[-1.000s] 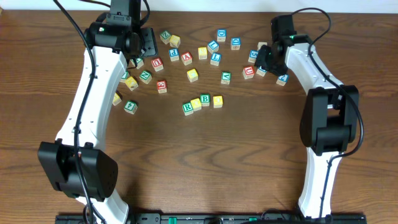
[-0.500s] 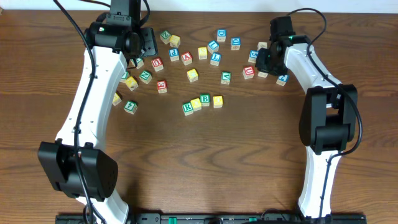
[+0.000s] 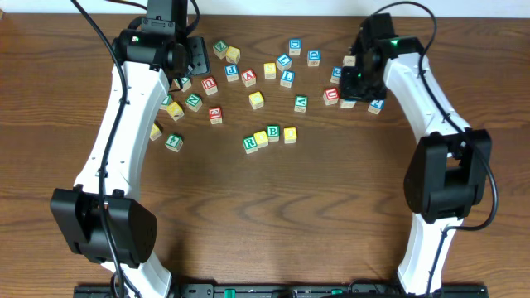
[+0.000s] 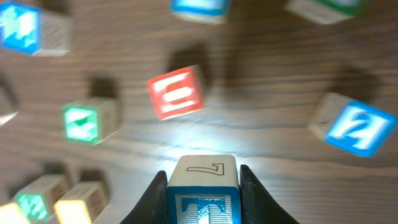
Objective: Spell out ROBOT
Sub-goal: 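Carry the blue T block and place it right of the second O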
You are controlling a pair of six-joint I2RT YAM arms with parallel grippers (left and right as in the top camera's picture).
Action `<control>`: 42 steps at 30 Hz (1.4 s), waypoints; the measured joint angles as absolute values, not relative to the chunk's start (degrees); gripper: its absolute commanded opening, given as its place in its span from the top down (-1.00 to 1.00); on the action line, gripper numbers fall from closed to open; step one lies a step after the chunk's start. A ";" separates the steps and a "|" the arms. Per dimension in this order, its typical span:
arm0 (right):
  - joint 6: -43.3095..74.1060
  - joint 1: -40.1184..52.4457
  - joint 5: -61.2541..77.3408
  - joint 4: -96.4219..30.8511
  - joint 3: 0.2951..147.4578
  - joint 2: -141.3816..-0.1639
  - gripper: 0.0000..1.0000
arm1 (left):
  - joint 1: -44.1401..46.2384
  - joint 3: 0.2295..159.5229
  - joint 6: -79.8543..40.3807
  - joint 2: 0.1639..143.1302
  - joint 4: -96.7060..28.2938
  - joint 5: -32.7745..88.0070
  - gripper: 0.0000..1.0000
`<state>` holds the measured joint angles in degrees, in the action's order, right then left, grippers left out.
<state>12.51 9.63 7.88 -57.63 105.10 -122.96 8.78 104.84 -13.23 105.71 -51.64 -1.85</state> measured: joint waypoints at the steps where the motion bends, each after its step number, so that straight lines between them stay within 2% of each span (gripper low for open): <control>1: 11.99 10.31 8.10 -57.58 105.10 -122.93 0.66 | 8.78 104.81 -13.23 105.71 -51.64 -1.85 -0.28; 9: 9.74 17.37 8.25 -53.17 100.92 -122.96 0.62 | 8.78 104.81 -13.23 105.71 -51.64 -1.85 -0.28; 17: 9.80 20.56 8.08 -47.31 93.43 -122.98 0.58 | 8.78 104.84 -13.21 105.71 -51.64 -1.85 -0.28; 20: 9.74 21.39 7.86 -46.89 92.90 -122.98 0.47 | 8.78 104.81 -13.23 105.71 -51.64 -1.83 -0.28; 26: 9.80 22.65 7.44 -47.09 92.90 -122.98 0.13 | 8.78 104.84 -13.23 105.71 -51.64 -1.83 -0.28; 35: 10.00 22.74 7.22 -49.52 92.92 -122.98 0.14 | 8.80 104.81 -13.23 105.71 -51.64 -2.09 -0.28; 42: 10.11 22.74 8.40 -59.20 98.24 -121.10 -0.06 | 8.78 104.81 -13.21 105.71 -52.23 -7.07 -0.28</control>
<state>10.11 22.74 8.40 -59.20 98.24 -121.10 8.78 104.81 -13.21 105.71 -52.23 -7.07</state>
